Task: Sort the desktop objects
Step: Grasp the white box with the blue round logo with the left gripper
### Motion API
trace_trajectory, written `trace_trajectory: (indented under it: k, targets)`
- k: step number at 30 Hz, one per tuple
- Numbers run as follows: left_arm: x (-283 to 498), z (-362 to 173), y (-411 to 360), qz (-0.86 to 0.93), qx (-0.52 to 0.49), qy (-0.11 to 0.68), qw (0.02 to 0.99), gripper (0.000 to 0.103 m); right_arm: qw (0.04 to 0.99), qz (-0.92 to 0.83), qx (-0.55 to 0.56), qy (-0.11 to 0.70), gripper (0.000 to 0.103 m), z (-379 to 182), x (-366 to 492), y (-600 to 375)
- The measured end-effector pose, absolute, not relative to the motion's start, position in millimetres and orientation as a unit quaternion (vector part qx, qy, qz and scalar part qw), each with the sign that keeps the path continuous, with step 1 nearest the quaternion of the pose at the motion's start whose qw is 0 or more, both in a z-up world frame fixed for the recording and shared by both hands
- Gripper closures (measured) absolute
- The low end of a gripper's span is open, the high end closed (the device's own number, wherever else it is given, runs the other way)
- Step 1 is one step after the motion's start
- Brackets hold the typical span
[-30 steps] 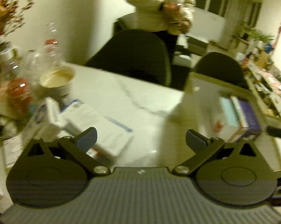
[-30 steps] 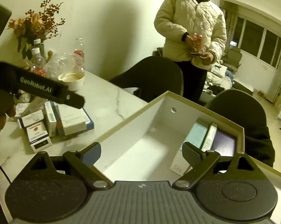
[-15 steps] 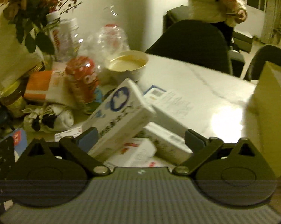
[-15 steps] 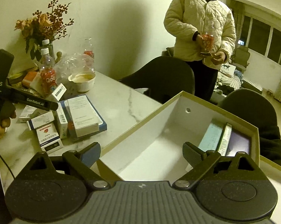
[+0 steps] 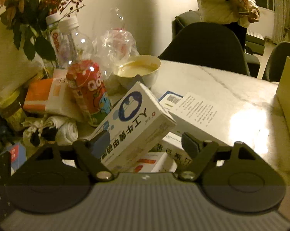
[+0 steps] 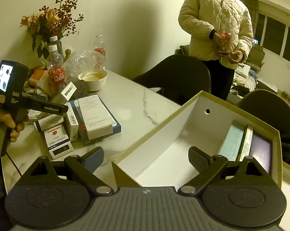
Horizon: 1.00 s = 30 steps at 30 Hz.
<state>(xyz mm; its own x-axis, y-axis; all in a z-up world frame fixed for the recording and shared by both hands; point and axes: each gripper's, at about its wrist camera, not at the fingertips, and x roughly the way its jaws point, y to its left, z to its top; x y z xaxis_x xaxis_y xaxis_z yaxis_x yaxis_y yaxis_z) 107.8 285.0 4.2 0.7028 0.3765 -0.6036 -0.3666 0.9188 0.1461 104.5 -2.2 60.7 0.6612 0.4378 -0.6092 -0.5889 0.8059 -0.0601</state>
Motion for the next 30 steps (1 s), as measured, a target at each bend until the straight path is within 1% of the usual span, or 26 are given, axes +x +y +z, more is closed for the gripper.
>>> trace_trajectory:
  k: [3, 10, 12, 17, 23, 30]
  targets:
    - [111, 0, 283, 0.205, 0.023, 0.323, 0.924, 0.029, 0.902, 0.286, -0.128, 0.299, 0.008, 60, 105, 0]
    - [117, -5, 281, 0.225, 0.035, 0.315, 0.921, 0.043, 0.9, 0.286, -0.131, 0.303, 0.008, 58, 108, 4]
    - [117, -5, 282, 0.229, 0.036, 0.313, 0.921, 0.045, 0.899, 0.286, -0.131, 0.304, 0.008, 58, 108, 4]
    - [111, -2, 277, 0.246, 0.057, 0.292, 0.923, 0.06, 0.898, 0.288, -0.129, 0.307, 0.008, 56, 109, 5]
    - [99, 9, 288, 0.27, 0.035, 0.275, 0.922, 0.068, 0.896, 0.295, -0.13, 0.306, 0.008, 55, 109, 9]
    - [85, 24, 310, 0.276, -0.021, 0.258, 0.926, 0.073, 0.894, 0.302, -0.128, 0.304, 0.008, 56, 107, 14]
